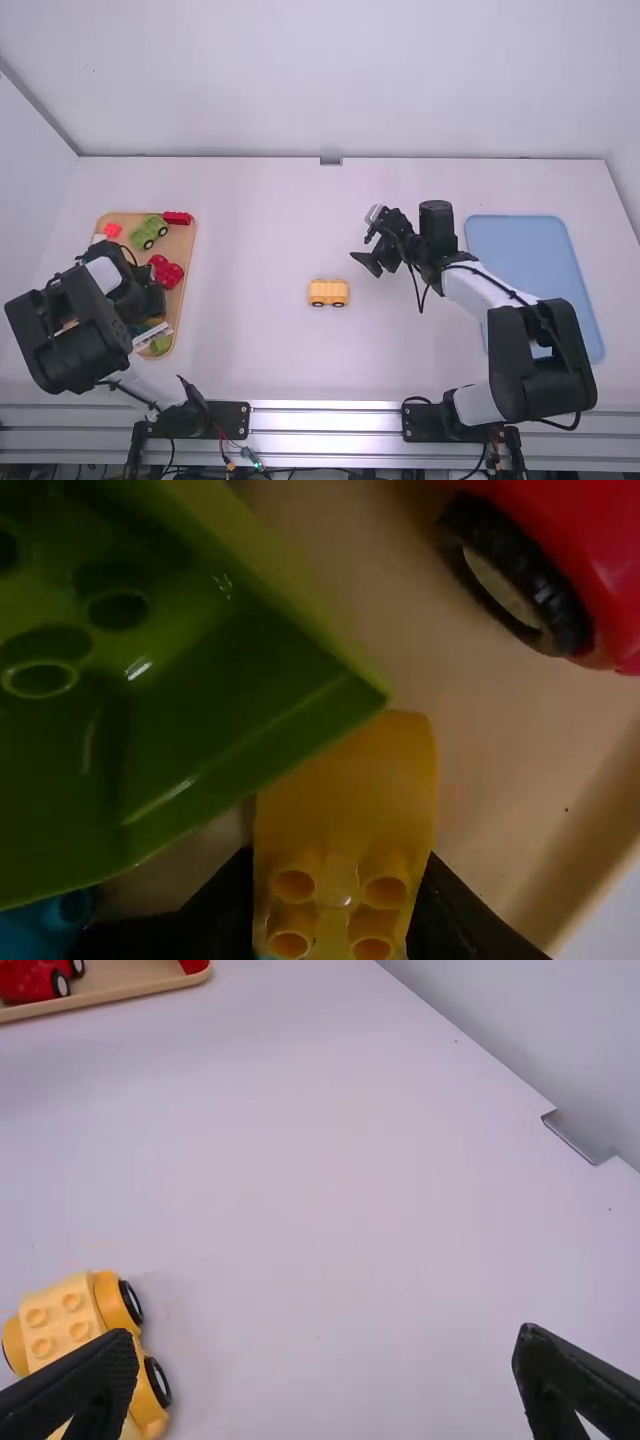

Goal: Assemble lego blocks to make yellow taxi

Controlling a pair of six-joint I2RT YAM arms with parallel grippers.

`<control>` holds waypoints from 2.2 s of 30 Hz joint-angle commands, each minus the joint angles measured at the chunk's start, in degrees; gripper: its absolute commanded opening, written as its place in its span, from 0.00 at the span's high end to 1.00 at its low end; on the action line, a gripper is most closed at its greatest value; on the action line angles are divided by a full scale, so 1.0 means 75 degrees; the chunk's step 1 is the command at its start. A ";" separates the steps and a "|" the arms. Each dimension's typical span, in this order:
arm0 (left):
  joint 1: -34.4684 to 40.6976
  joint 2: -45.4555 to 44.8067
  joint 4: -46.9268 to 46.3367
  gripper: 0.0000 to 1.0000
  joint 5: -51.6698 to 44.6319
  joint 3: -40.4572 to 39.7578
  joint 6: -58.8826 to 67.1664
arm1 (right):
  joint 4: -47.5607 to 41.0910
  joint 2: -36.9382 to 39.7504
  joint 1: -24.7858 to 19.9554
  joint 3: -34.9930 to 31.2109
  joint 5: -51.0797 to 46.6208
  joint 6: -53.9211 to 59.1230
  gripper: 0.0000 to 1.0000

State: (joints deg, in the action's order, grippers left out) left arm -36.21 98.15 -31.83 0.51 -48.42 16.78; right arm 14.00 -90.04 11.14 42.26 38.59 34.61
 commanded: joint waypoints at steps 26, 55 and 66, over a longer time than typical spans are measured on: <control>0.2661 -0.0044 -0.0979 0.87 -0.1920 -0.1454 0.1574 | -0.0128 0.0041 0.0006 0.0023 0.0047 -0.0044 0.01; 0.7277 -0.0026 0.0440 0.98 -0.0154 -0.0670 0.6158 | -0.0356 0.0236 -0.0455 0.0017 0.1440 -0.0047 0.01; 0.7280 0.0029 0.0516 0.92 -0.0755 -0.0484 0.6607 | -0.0385 0.0262 -0.0836 0.0017 0.2142 -0.0047 0.01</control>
State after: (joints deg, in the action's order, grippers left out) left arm 18.90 98.13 -27.70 -3.42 -53.17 64.79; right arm 11.35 -89.45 4.86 42.24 52.62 34.41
